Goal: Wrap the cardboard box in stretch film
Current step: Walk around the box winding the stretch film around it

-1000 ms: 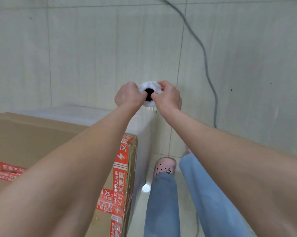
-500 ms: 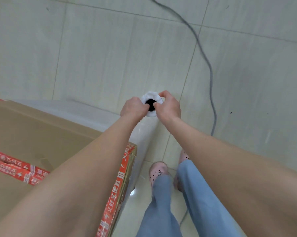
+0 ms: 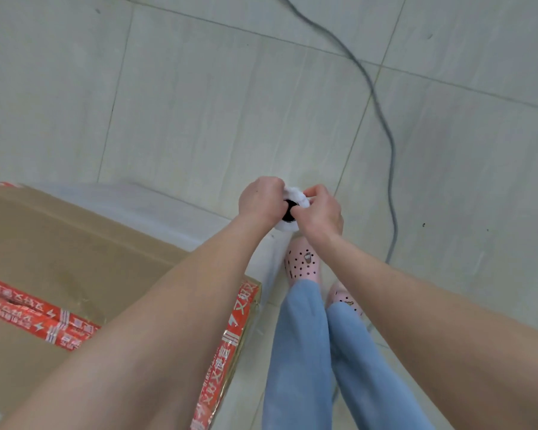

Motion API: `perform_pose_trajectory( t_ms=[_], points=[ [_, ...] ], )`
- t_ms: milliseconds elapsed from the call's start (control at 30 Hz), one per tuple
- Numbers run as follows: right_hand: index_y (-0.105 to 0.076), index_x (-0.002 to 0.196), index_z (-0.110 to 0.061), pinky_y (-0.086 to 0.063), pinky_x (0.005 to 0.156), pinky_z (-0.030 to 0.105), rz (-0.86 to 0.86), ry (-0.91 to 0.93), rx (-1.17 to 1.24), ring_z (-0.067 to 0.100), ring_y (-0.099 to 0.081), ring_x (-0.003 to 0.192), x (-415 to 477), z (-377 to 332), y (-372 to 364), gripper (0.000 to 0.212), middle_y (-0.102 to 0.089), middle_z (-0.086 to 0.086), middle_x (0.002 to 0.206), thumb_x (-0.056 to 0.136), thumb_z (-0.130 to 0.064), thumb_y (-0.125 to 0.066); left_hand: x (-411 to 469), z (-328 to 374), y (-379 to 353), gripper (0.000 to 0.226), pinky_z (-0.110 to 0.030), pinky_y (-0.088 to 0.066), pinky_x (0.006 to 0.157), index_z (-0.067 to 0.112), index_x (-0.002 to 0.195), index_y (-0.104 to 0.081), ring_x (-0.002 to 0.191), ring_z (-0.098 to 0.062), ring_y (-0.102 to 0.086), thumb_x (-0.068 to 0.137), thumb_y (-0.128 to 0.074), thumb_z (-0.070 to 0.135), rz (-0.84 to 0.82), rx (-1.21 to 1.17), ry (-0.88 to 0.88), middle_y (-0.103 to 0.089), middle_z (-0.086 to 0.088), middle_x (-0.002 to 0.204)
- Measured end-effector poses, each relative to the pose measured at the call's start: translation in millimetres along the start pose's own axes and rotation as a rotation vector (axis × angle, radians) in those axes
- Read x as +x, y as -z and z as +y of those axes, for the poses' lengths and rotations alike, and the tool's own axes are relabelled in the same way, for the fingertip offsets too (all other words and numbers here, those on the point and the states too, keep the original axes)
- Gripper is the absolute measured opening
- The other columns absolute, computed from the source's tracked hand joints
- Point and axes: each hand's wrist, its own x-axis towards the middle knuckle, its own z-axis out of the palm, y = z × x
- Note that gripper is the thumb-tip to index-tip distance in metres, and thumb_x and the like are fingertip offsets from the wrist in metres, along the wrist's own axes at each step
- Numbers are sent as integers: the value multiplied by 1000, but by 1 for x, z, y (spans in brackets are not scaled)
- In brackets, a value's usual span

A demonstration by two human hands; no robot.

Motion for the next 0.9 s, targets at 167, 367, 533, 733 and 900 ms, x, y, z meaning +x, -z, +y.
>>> perform_pose_trajectory(
  t_ms=[167, 367, 533, 733, 900],
  points=[
    [-57, 113, -28, -46, 84, 29, 9, 91, -31, 19, -59, 100, 12, -26, -7, 33, -60, -3, 114, 81, -18, -58, 12, -16, 12, 9, -30, -35, 57, 8, 72, -50, 72, -28, -52, 79, -54, 12, 51, -157, 144, -54, -9, 76],
    [-49, 124, -21, -40, 79, 27, -5, 91, 36, 21, -56, 105, 16, -48, -14, 43, -54, 0, 122, 84, -27, -62, 15, -35, 19, 16, -39, -58, 69, 5, 77, -57, 76, -33, -68, 77, -58, 21, 86, -468, 341, -68, -13, 83],
    [-46, 121, -20, -38, 68, 28, -32, 5, 60, 24, -57, 89, 15, -49, -20, 41, -55, 5, 117, 83, -23, -61, 19, -37, 25, 17, -29, -42, 62, 10, 90, -55, 85, -29, -62, 83, -58, 25, 23, -315, 269, -65, -9, 96],
    [-52, 120, -26, -37, 68, 26, -64, 60, -46, 23, -58, 90, 15, -58, -27, 41, -58, 2, 113, 80, -18, -58, 30, -41, 39, 36, -28, -39, 67, 21, 116, -60, 100, -25, -60, 82, -55, 11, 68, -69, 73, -64, -4, 113],
    [-56, 122, -27, -37, 73, 24, -59, 153, -193, 20, -58, 95, 17, -74, -32, 42, -60, 0, 118, 81, -15, -58, 29, -58, 38, 20, -28, -39, 63, 12, 99, -63, 89, -28, -60, 80, -59, 16, 90, -191, 133, -64, -6, 99]
  ],
)
